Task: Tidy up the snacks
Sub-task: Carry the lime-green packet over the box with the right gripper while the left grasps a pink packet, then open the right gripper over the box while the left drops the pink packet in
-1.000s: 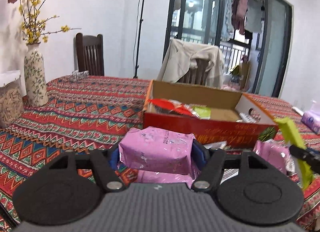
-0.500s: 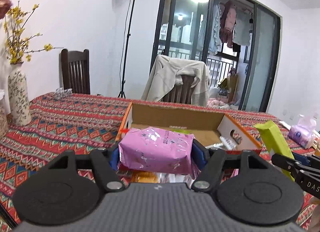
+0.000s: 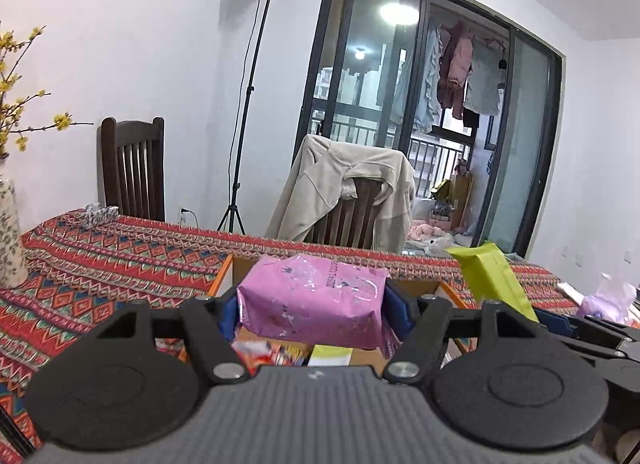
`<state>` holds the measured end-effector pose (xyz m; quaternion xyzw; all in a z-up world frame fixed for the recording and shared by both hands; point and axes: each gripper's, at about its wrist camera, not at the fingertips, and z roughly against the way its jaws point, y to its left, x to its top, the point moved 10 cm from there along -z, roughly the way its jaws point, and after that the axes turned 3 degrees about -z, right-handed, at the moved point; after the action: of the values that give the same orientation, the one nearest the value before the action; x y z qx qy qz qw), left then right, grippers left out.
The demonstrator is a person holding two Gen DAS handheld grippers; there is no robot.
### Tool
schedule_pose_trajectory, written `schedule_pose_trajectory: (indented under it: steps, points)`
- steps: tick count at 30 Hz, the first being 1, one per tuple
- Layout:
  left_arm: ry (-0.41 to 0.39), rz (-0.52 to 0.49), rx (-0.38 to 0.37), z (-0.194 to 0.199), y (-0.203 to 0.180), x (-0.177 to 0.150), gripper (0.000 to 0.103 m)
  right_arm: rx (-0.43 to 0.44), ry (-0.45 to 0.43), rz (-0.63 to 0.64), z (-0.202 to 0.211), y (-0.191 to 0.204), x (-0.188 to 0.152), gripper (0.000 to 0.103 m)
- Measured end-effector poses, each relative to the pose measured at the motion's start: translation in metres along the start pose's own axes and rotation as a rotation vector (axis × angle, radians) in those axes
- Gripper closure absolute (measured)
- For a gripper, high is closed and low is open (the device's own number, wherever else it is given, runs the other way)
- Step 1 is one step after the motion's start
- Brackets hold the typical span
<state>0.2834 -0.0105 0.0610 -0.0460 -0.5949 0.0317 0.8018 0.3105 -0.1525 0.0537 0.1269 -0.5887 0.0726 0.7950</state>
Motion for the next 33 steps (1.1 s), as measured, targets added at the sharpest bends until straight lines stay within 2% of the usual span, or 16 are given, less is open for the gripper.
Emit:
schedule_pose_trajectory:
  steps: [5, 9, 12, 15, 21, 23, 25, 26, 27, 28, 29, 30, 33]
  points:
    - [-0.007, 0.015, 0.036, -0.033, 0.0, 0.009, 0.034, -0.004, 0.003, -0.03, -0.034, 0.0, 0.012, 0.068]
    - [-0.015, 0.033, 0.056, -0.053, 0.005, 0.013, 0.034, -0.019, 0.023, -0.059, -0.06, -0.007, 0.009, 0.068]
    - [-0.02, 0.016, 0.088, -0.063, 0.011, 0.005, 0.034, -0.024, 0.04, -0.082, -0.072, -0.014, 0.0, 0.068]
    - [0.01, -0.003, 0.117, -0.074, 0.015, -0.007, 0.034, -0.012, 0.055, -0.085, -0.078, -0.016, -0.012, 0.068]
    - [0.049, -0.004, 0.104, -0.083, 0.019, -0.022, 0.033, -0.02, 0.092, -0.064, -0.082, -0.016, -0.025, 0.067]
    - [0.055, 0.0, 0.101, -0.084, 0.019, -0.026, 0.031, -0.02, 0.102, -0.063, -0.082, -0.017, -0.029, 0.066]
    - [0.046, 0.006, 0.1, -0.081, 0.02, -0.027, 0.019, -0.017, 0.111, -0.059, -0.081, -0.017, -0.032, 0.066]
    - [0.037, 0.012, 0.101, -0.079, 0.021, -0.027, 0.014, -0.021, 0.11, -0.062, -0.08, -0.019, -0.033, 0.064]
    - [0.027, 0.022, 0.105, -0.077, 0.022, -0.025, 0.0, -0.023, 0.11, -0.066, -0.078, -0.02, -0.033, 0.053]
    - [0.011, 0.036, 0.108, -0.074, 0.025, -0.023, 0.0, -0.023, 0.107, -0.072, -0.077, -0.021, -0.032, 0.035]
    - [-0.001, 0.048, 0.112, -0.072, 0.026, -0.023, 0.0, -0.022, 0.102, -0.076, -0.076, -0.022, -0.031, 0.023]
    - [-0.003, 0.053, 0.112, -0.071, 0.028, -0.022, 0.0, -0.019, 0.097, -0.086, -0.074, -0.023, -0.031, 0.0]
    - [0.006, 0.064, 0.123, -0.072, 0.031, -0.023, 0.0, -0.012, 0.095, -0.103, -0.072, -0.026, -0.03, 0.0]
